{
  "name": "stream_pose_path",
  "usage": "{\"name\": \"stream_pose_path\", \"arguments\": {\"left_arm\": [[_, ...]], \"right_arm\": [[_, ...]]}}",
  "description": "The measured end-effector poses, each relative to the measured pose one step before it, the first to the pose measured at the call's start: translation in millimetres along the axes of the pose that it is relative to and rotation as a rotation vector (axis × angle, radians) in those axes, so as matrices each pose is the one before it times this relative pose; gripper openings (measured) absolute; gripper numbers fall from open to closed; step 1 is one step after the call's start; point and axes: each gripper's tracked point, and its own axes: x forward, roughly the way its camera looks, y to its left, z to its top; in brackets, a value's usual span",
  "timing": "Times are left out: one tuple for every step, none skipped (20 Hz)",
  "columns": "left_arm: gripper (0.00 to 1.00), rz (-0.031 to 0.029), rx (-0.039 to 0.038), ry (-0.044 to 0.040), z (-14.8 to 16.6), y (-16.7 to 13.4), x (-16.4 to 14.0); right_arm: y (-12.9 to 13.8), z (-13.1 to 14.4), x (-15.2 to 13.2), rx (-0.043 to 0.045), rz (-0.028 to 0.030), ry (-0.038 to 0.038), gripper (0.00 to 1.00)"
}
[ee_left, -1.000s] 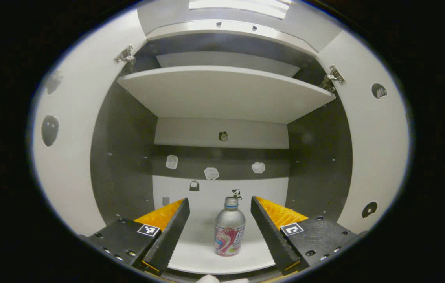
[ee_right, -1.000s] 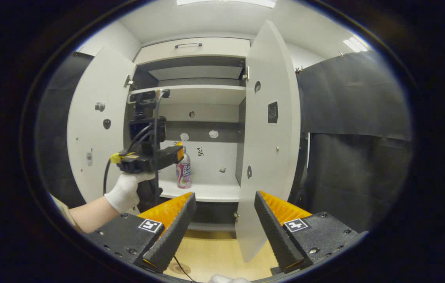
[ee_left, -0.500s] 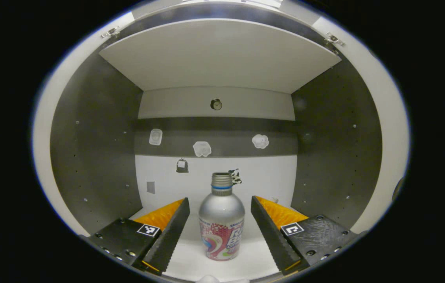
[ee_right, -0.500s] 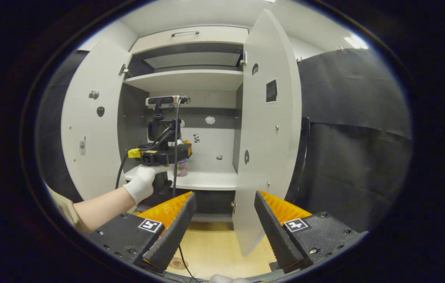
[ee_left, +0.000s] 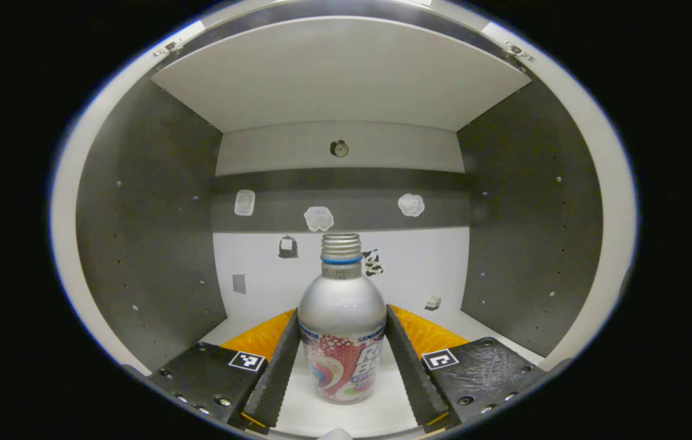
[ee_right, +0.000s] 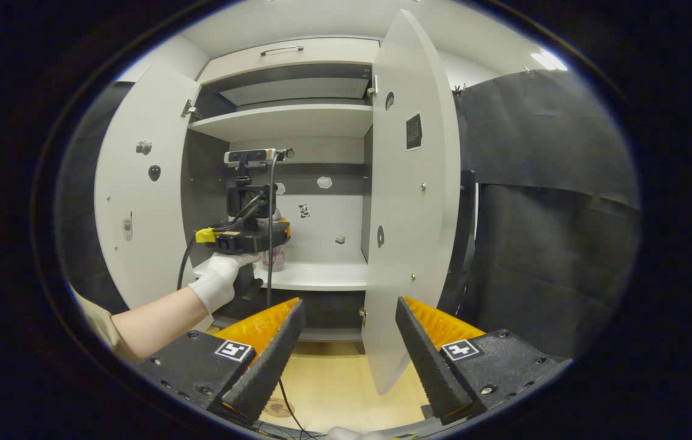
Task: Grasp the bottle in the cabinet with the left hand and place it on the coaster, then close the right door with the right hand and the left door with the left hand.
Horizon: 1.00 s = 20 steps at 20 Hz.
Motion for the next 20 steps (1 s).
{"name": "stream_pose_path", "arguments": {"left_arm": [[0.78,-0.00957,0.0019,-0.0202,8.23,-0.66,-12.4],[0.82,-0.01375,-0.00362,-0.0236,8.89,-1.69,-10.83],[0.78,-0.01305,-0.00246,-0.02055,8.17,-1.43,-11.79],[0.75,-0.01037,0.00088,-0.019,6.37,0.91,-10.96],[0.78,-0.01015,-0.00064,-0.01824,5.66,-0.17,-11.57],[0.82,-0.01156,-0.00279,-0.01966,4.95,-0.73,-11.01],[0.82,-0.00892,-0.00328,-0.01418,3.62,-0.67,-12.16],[0.82,-0.01023,0.00037,-0.01256,1.44,-0.33,-11.39],[0.78,-0.00735,0.00529,-0.00975,1.09,1.36,-10.65],[0.82,-0.00408,0.00571,-0.00991,-1.04,0.38,-13.02],[0.82,-0.0031,0.00222,-0.0052,-1.04,-0.58,-13.53],[0.82,-0.00751,-0.00235,-0.00476,1.85,-3.32,-15.95],[0.78,-0.01306,-0.00384,0.00398,-2.68,-2.51,-14.04],[0.81,-0.01053,-0.00222,0.00787,-4.74,-3.22,-14.4],[0.82,-0.00601,-0.00472,0.00599,-5.24,-2.27,-14.21],[0.82,-0.00325,-0.0063,0.0031,-6.98,-1.59,-12.47],[0.78,-0.00653,-0.00401,-0.00367,-6.23,-2.98,-11.71],[0.82,-0.00646,-0.00026,-0.00543,-7.41,-2.22,-10.21],[0.78,-0.00633,0.00604,-0.00219,-9.09,-2.44,-10.97],[0.82,-0.00713,0.0028,0.01186,-11.86,-2.21,-9.54]], "right_arm": [[-1.54,0.51,-1.89,0.0023,-0.00134,-0.00345,0.98],[-0.73,0.49,-1.51,0.00311,0.00059,-0.00392,0.98],[0.17,0.58,-1.16,0.00263,-0.00059,-0.00278,0.98],[-0.63,-0.79,-1.02,0.00099,-0.00014,-0.00021,0.98],[-0.21,-0.25,-1.53,0.00018,0.00147,-0.00094,0.98],[-0.09,-1.04,-1.03,-0.0008,0.00027,0.00039,0.98],[-0.18,-0.56,-1.37,0.00094,0.00029,0.00039,0.98],[0.67,-1.33,-1.05,0.00241,0.00301,0.00064,0.98],[0.49,-0.65,-1.41,0.00151,0.00101,0.00075,0.98],[0.49,-2.16,-1.9,0.00063,0.00147,0.00097,0.98],[0.12,-1.53,-2.61,0.00087,0.00149,0.00042,0.98],[-0.32,-1.29,-2.23,0.00107,-0.00006,0.00045,0.98],[-1.38,-1.05,-1.78,0.00206,-0.0019,0.00257,0.98],[-0.84,-2.99,-2.76,0.00263,0.00016,0.00422,0.98],[-1.23,-1.68,-1.7,0.00185,-0.00061,0.00383,0.98],[-4.04,-3.06,-2.3,0.00385,-0.00925,0.00085,0.98],[-3.57,-1.66,-2.29,0.00828,-0.00893,-0.00216,0.98],[-2.49,-2.62,-2.66,0.01021,-0.00542,-0.00141,0.98],[-1.17,-3.31,-1.26,0.00513,-0.00252,0.00815,0.98],[-1.3,-6.19,-0.65,-0.00129,-0.00082,0.01523,0.98]]}}
